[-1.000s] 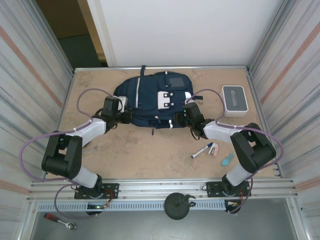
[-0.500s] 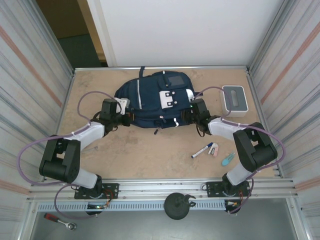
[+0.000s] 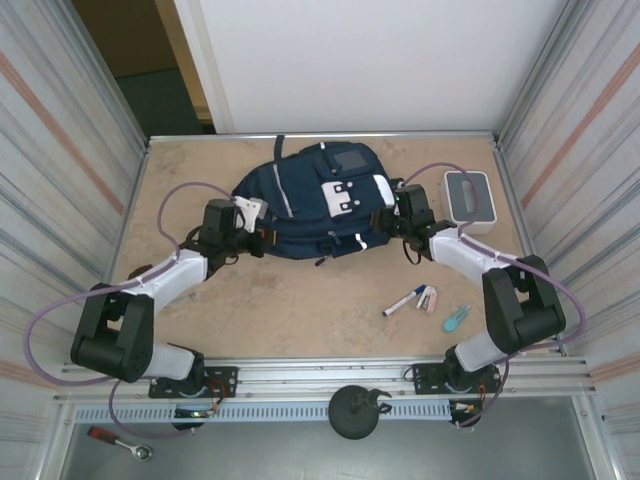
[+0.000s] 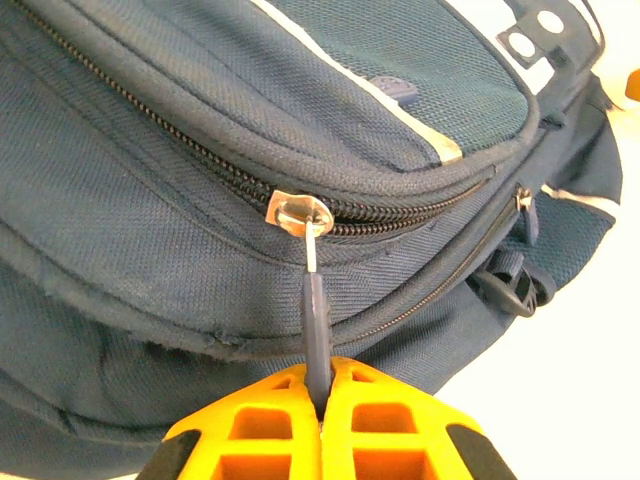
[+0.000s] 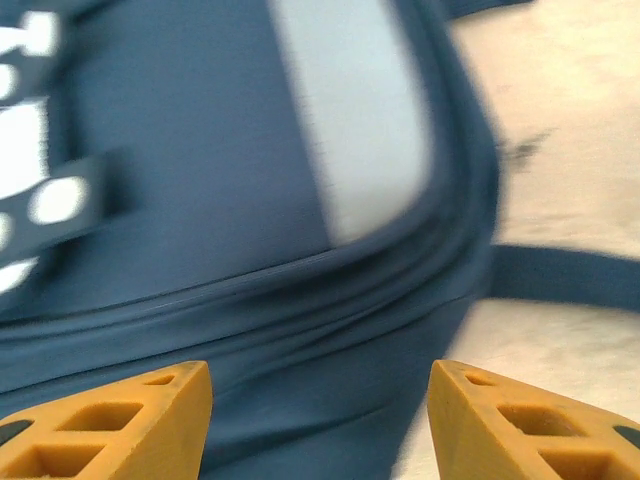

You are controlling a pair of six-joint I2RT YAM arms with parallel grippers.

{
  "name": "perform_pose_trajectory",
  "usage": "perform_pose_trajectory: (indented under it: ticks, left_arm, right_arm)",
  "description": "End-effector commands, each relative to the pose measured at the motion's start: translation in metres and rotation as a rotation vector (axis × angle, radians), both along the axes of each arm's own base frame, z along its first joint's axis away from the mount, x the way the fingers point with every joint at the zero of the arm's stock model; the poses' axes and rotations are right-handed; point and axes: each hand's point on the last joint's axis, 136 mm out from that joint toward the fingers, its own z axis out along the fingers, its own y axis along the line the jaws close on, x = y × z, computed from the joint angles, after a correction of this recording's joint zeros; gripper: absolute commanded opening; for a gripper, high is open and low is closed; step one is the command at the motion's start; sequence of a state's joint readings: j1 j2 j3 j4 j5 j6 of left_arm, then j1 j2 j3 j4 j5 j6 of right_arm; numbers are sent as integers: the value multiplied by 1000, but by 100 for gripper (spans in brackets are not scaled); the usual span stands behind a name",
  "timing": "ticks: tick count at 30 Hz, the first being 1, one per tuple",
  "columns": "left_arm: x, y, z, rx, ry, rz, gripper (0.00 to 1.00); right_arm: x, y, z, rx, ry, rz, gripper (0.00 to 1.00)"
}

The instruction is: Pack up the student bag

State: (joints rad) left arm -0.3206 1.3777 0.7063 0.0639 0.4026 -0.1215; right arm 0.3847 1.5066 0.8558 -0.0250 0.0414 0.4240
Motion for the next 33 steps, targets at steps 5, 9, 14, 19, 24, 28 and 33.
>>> perform_pose_trajectory:
  ticks: [5,9,14,19,24,28,33]
  left_arm:
    - [-20,-31,16,8,-79,-153,0]
    - [-32,-49,15,39,-96,-232,0]
    - [-49,-69,11,133,-126,-321,0]
    - [-53,-72,14,182,-167,-321,0]
    - [-50,-69,14,206,-193,-312,0]
    - [-47,-72,17,202,-214,-318,0]
    - [-45,-74,17,210,-224,-320,0]
  right_arm:
    - [-35,50,-23,89,83,95,58]
    - [-17,28,-37,97,102,29,57]
    - [23,-6,-30,87,91,-43,56]
    - [30,-8,-19,95,80,-35,57]
    - [1,21,-10,132,71,39,58]
    - [-26,56,2,272,76,104,62]
    - [-40,102,29,486,70,162,66]
